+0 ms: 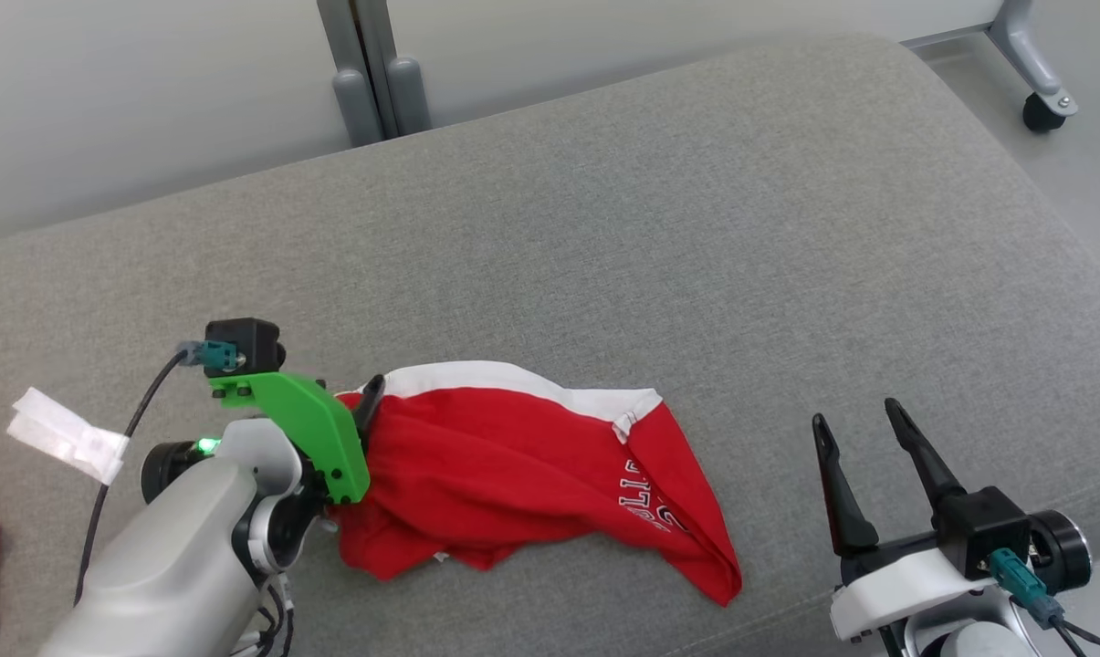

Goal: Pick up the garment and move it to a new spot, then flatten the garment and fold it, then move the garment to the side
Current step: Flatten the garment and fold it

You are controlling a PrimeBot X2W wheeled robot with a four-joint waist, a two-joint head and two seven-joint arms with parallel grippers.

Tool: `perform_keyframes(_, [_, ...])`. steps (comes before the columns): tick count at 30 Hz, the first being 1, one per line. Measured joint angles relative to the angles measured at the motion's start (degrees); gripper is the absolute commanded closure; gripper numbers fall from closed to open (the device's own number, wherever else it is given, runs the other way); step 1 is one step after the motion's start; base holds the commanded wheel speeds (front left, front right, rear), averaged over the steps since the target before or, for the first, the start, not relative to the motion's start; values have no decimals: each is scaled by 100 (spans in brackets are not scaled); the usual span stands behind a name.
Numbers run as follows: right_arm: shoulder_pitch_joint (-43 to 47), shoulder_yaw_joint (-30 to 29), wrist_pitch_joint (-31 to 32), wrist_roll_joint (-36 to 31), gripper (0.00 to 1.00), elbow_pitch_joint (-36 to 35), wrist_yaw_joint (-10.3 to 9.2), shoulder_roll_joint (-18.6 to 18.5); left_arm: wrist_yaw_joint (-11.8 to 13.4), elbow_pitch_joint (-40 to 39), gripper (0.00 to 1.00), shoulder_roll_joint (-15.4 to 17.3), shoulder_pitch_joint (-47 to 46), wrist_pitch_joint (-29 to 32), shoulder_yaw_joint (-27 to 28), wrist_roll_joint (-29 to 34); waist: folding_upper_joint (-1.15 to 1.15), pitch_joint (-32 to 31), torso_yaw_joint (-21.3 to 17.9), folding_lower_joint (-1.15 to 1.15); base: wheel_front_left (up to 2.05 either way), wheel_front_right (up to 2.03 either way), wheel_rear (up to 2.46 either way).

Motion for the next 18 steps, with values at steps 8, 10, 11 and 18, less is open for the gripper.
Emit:
perform_keyframes(8, [-34, 112, 0, 29, 0, -10, 0, -2, -80, 107, 0, -37, 137, 352, 100, -391, 0, 128, 58, 0, 0, 0, 0])
perform_keyframes(10, [-94, 152, 0, 44, 0, -2, 0, 0, -120, 165, 0, -88, 145, 433, 108, -441, 0, 169, 52, 0, 0, 0, 0])
perform_keyframes(11, [-131, 166, 0, 46, 0, 1, 0, 0, -159, 203, 10, -94, 145, 475, 94, -461, 0, 188, 44, 0, 0, 0, 0])
perform_keyframes(18, [-127, 86, 0, 44, 0, 14, 0, -2, -327, 292, 100, -159, 165, 444, 37, -465, 0, 171, 1, 0, 0, 0, 0])
